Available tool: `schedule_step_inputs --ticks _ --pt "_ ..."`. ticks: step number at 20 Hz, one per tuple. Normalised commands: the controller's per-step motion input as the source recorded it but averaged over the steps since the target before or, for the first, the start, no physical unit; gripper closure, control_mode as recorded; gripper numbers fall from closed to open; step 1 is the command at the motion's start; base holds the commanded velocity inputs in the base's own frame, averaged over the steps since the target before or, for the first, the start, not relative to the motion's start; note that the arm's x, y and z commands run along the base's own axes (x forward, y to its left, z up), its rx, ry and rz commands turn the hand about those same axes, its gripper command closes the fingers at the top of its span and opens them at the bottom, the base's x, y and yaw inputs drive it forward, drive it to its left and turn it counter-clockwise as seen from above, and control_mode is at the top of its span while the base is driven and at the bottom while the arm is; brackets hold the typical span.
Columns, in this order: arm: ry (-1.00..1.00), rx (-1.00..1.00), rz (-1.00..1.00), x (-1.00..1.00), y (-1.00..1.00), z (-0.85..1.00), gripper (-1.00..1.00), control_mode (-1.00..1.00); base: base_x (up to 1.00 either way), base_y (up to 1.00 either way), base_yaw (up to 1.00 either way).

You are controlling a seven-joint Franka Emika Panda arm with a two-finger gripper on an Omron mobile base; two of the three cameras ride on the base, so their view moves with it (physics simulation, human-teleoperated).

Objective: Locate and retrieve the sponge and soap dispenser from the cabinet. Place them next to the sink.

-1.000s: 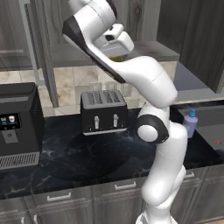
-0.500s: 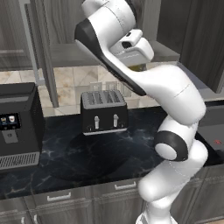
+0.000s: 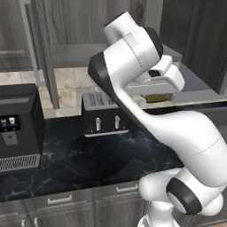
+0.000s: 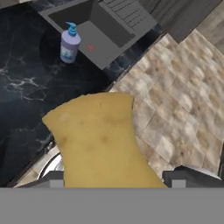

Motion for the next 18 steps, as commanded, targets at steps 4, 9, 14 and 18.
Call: schedule_step_inputs --ticks 4,9,14,18 --pt "-0.02 0.00 0.00 -0.61 -0.41 -0.41 1.00 -1.00 0.00 0.00 0.00" --pt "-0.04 -0.01 -0.07 -0.10 -0.22 -0.48 1.00 -1.00 0.00 0.00 0.00" --pt "0.07 0.01 -0.17 0.33 -0.40 -0.61 1.00 -1.00 0.00 0.00 0.00" --pt "0.05 0.00 -0.10 0.25 -0.40 -0.69 1.00 -1.00 0.00 0.00 0.00"
